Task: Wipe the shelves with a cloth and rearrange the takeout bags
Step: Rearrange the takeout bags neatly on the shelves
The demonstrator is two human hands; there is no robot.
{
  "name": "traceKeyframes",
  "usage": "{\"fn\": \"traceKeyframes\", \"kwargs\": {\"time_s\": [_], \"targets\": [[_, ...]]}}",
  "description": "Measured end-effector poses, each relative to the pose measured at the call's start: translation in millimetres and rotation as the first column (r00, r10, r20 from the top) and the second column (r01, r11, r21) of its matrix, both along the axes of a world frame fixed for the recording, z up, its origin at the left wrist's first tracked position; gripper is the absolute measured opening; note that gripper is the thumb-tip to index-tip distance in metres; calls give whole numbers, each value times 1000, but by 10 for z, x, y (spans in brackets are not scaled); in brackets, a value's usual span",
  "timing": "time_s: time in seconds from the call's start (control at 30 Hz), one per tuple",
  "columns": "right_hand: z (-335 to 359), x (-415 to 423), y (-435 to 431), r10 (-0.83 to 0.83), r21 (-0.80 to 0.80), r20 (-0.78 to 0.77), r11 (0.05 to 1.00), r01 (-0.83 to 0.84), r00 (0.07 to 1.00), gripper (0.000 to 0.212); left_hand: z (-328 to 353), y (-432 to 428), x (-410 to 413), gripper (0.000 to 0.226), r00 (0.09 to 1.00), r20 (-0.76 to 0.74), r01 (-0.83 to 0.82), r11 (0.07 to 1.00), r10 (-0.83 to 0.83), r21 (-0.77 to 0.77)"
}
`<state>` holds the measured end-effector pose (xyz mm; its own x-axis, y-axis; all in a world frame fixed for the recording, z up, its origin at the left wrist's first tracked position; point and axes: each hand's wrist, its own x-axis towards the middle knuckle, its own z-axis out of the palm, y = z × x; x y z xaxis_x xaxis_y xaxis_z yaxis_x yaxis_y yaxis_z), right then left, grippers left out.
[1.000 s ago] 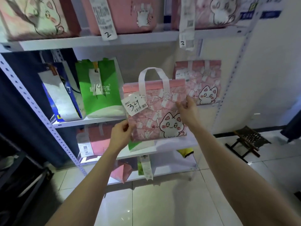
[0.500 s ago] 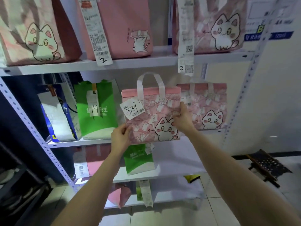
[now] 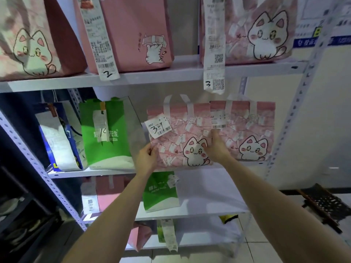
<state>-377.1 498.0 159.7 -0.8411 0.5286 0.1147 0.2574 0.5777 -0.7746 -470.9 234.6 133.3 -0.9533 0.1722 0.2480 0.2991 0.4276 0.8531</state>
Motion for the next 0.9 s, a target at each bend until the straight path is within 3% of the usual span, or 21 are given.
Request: {"fn": "traceKeyframes", "kwargs": {"time_s": [0.17, 0.27, 0.33, 0.4, 0.5, 0.6, 0.73, 0.83, 0.9], "targets": [[-38, -72, -1, -10, 59, 32, 998, 8, 999, 91, 28, 88, -182, 24, 1000, 12, -17, 997, 18, -78], [-40, -52, 22, 33, 80, 51, 996, -37, 998, 98, 38, 116, -216, 11, 998, 9, -69, 995, 70, -65], [-40, 28, 49, 55, 79, 25, 995, -57, 998, 83, 49, 150, -144, 37, 990, -1, -138, 990, 138, -7], [-54, 143, 100, -1, 97, -70, 995, 8, 998, 46, 12, 206, -63, 61, 953, -101, -288, 958, 286, -1], [-82, 341, 242, -195, 91, -252, 970, 224, 948, 23, -20, 361, 102, 62, 842, -333, -448, 894, 425, 7], [-87, 541, 430, -370, 125, -378, 888, 443, 849, 21, -17, 559, 209, 54, 853, -459, -270, 963, 248, 19], [-28, 747, 662, -533, 147, -362, 778, 611, 765, 52, 45, 926, 390, 42, 840, -516, 60, 974, -167, -218], [-9, 849, 801, -575, 105, -229, 788, 607, 785, 78, 112, 1217, 519, 50, 801, -302, 301, 783, -517, -544], [-12, 894, 874, -604, 63, -132, 786, 614, 786, 81, 131, 1340, 565, 60, 758, -173, 369, 633, -628, -681]]}}
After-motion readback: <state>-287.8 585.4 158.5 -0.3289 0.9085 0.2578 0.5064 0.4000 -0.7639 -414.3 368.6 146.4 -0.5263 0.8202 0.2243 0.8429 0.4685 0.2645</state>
